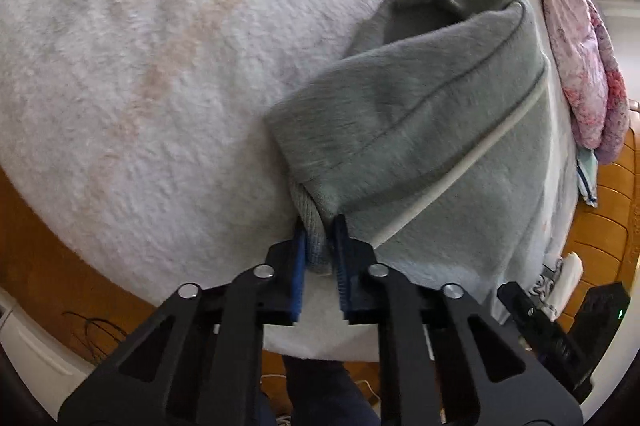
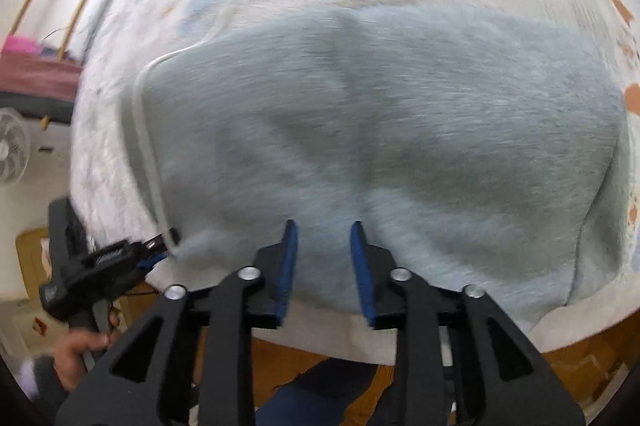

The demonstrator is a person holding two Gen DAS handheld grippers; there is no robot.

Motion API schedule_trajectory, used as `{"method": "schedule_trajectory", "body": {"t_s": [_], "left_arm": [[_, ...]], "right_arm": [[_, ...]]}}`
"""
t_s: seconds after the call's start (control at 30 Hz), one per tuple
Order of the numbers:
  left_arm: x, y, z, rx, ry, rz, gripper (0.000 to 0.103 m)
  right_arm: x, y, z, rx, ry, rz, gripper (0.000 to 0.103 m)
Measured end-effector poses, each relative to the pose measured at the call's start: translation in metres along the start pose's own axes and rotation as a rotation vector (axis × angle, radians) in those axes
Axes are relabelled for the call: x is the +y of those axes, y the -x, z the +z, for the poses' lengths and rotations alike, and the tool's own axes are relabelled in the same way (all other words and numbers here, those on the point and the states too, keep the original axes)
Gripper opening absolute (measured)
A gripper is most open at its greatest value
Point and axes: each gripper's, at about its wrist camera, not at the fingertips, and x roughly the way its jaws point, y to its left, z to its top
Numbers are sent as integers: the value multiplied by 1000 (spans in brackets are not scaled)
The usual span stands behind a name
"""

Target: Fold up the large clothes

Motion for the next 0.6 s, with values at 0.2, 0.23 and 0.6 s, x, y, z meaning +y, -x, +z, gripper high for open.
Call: {"method": "schedule_trajectory", "body": {"t_s": [0.2,0.23,0.6], "left_arm": [[-16,44,2,-33,-8,-176,8],[-24,51,1,-32,-33,-192,8],[-48,59,0,-11,-73,-258,7]], "right_arm": [[61,7,-27,-125,286,55,59],[74,7,-32,-152,333,65,65],[149,-53,-50,-197,703,-14,67]]}}
